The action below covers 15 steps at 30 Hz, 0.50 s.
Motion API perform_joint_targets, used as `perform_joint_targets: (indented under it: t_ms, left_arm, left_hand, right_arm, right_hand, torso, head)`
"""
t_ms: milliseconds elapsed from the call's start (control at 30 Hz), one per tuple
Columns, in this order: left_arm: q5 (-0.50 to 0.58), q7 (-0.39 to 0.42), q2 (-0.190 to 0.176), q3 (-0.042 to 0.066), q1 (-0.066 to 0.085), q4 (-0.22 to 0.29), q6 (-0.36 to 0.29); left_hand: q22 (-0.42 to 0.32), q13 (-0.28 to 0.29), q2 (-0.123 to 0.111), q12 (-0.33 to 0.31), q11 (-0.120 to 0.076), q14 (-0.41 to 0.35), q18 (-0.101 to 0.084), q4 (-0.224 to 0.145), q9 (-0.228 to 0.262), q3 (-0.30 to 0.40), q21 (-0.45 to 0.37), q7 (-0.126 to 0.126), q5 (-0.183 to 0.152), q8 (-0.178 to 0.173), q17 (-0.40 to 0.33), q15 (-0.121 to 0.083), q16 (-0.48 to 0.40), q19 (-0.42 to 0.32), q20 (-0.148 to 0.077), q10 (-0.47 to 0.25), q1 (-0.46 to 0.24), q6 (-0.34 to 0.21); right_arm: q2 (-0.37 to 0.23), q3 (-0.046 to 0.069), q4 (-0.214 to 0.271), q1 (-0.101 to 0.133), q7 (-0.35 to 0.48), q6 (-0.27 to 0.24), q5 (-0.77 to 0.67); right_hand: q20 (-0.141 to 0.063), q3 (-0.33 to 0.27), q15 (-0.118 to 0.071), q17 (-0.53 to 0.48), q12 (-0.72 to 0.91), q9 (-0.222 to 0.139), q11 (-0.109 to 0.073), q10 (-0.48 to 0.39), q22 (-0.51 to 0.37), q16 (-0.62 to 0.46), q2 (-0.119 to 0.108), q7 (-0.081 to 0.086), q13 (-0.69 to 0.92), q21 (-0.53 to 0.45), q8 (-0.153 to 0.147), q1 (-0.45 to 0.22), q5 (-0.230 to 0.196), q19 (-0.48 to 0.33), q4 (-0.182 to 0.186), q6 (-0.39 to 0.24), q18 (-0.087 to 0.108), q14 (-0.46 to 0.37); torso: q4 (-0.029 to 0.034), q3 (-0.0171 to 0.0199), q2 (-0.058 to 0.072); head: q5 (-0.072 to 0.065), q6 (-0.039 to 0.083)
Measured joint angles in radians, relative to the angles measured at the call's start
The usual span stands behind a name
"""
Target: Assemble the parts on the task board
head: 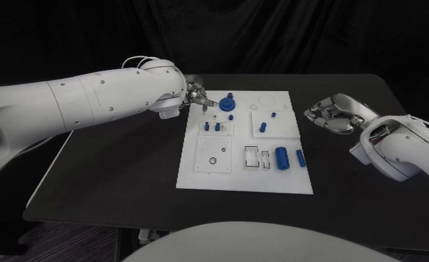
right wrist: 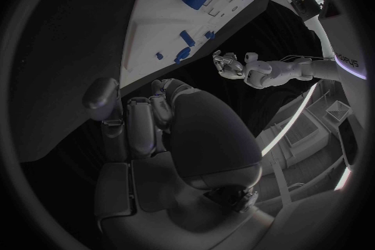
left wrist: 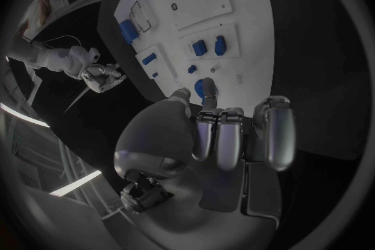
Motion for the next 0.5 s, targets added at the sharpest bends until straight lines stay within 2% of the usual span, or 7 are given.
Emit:
perform_joint_targets:
  t_ms: [267, 400, 500]
  left_arm:
    - [0.000, -0.024, 0.059, 0.000, 0.002, -0.085, 0.130]
    - [0.000, -0.028, 0.087, 0.000, 0.002, -0.117, 0.164]
    - [0.000, -0.028, 0.102, 0.000, 0.002, -0.130, 0.180]
  left_hand:
    - [0.001, 0.000, 0.002, 0.000, 0.000, 0.000, 0.000, 0.005, 0.001, -0.020, 0.004, 0.000, -0.108, 0.005, 0.000, 0.000, 0.000, 0.000, 0.000, 0.000, -0.002, 0.011]
    - [0.001, 0.000, 0.007, 0.000, 0.000, 0.000, 0.000, 0.008, 0.001, -0.023, 0.004, -0.002, -0.116, 0.005, 0.000, 0.000, 0.000, 0.000, 0.000, 0.000, -0.007, 0.021]
    - [0.001, 0.000, 0.007, 0.000, 0.000, 0.000, 0.000, 0.006, -0.013, -0.025, 0.004, -0.004, -0.104, -0.004, 0.000, 0.000, 0.000, 0.000, 0.000, 0.000, -0.007, 0.029]
  right_arm:
    - [0.000, 0.000, 0.002, 0.000, 0.001, -0.003, 0.000]
    - [0.000, 0.000, 0.003, 0.000, 0.001, -0.004, 0.000]
    - [0.000, 0.000, 0.005, 0.000, 0.002, -0.005, 0.000]
  right_hand:
    - [0.000, 0.000, 0.000, 0.000, 0.000, 0.000, 0.000, 0.000, 0.000, 0.000, 0.000, 0.000, 0.000, 0.000, 0.000, 0.000, 0.004, 0.000, 0.000, 0.000, 0.000, 0.000]
    - [0.000, 0.000, 0.000, 0.000, 0.000, 0.000, 0.000, 0.000, 0.000, 0.000, 0.000, 0.000, 0.000, 0.000, 0.000, 0.000, 0.004, 0.000, 0.000, 0.000, 0.000, 0.000]
    - [0.000, 0.000, 0.000, 0.000, 0.000, 0.000, 0.000, 0.000, 0.000, 0.000, 0.000, 0.000, 0.000, 0.000, 0.000, 0.000, 0.004, 0.000, 0.000, 0.000, 0.000, 0.000]
  torso:
    - [0.0000, -0.0001, 0.000]
    - [0.0000, -0.0001, 0.000]
    - [0.0000, -0.0002, 0.000]
  head:
    - [0.002, 0.000]
    - [0.003, 0.000]
    - [0.001, 0.000]
